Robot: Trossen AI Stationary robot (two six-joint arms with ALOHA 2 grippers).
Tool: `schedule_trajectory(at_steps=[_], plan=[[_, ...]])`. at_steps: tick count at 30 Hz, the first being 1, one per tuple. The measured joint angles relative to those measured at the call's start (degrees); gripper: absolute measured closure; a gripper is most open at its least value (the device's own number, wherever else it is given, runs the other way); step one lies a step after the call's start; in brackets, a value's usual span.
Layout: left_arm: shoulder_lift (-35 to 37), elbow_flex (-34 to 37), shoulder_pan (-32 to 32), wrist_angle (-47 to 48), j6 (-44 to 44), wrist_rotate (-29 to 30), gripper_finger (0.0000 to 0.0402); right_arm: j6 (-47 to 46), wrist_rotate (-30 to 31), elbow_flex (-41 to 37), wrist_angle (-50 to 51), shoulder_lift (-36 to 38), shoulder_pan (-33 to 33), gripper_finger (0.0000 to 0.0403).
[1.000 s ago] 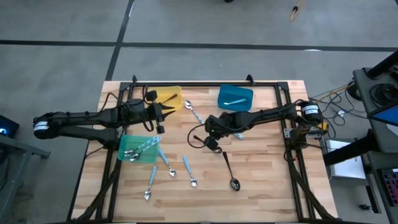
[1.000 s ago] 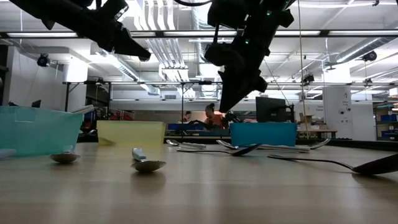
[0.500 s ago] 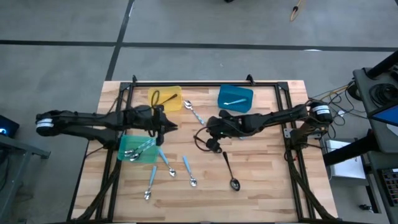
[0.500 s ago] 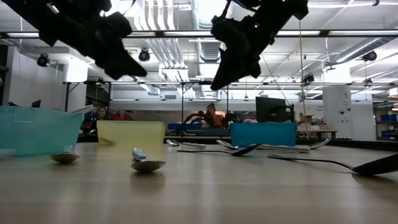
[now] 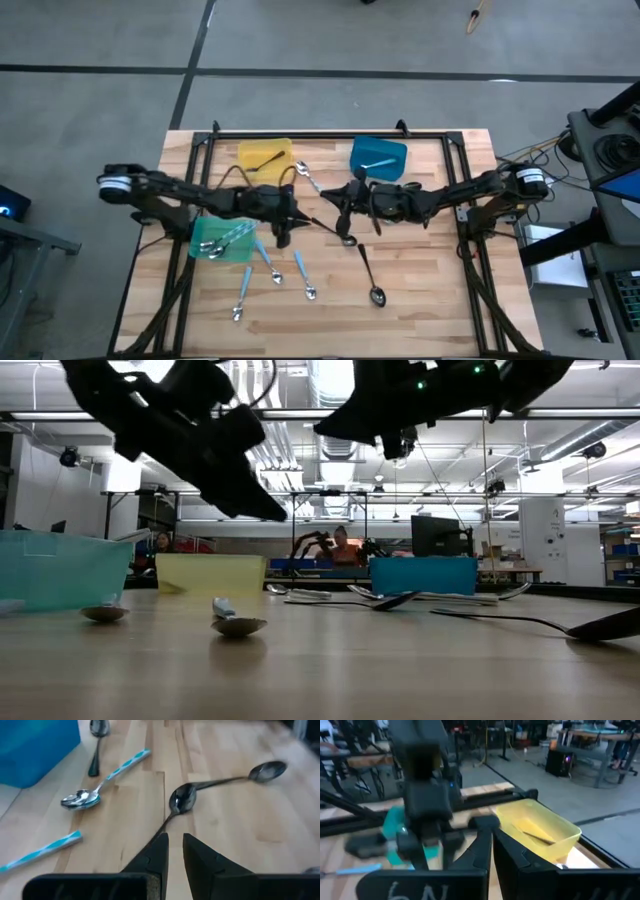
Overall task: Sort silverware by color (type)
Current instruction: Put the black spoon into the yellow bin
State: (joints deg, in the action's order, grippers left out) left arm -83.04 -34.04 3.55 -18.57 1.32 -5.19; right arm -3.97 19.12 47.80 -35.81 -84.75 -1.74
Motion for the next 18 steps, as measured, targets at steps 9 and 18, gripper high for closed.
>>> schedule_trajectory(at_steps=[9,18], plan=[[-14.33,-9.97,0.02,0.59,-8.42,0.08,0.0363,-2.03,-0.04,-2.34,-0.69,2.66,-0.11,0.0394],[-23.83,-17.27,0.02,-0.55,-11.64,-1.78,0.0323,-2.4,-0.07,-4.07,3.07,6.21,-1.02,0.0394]])
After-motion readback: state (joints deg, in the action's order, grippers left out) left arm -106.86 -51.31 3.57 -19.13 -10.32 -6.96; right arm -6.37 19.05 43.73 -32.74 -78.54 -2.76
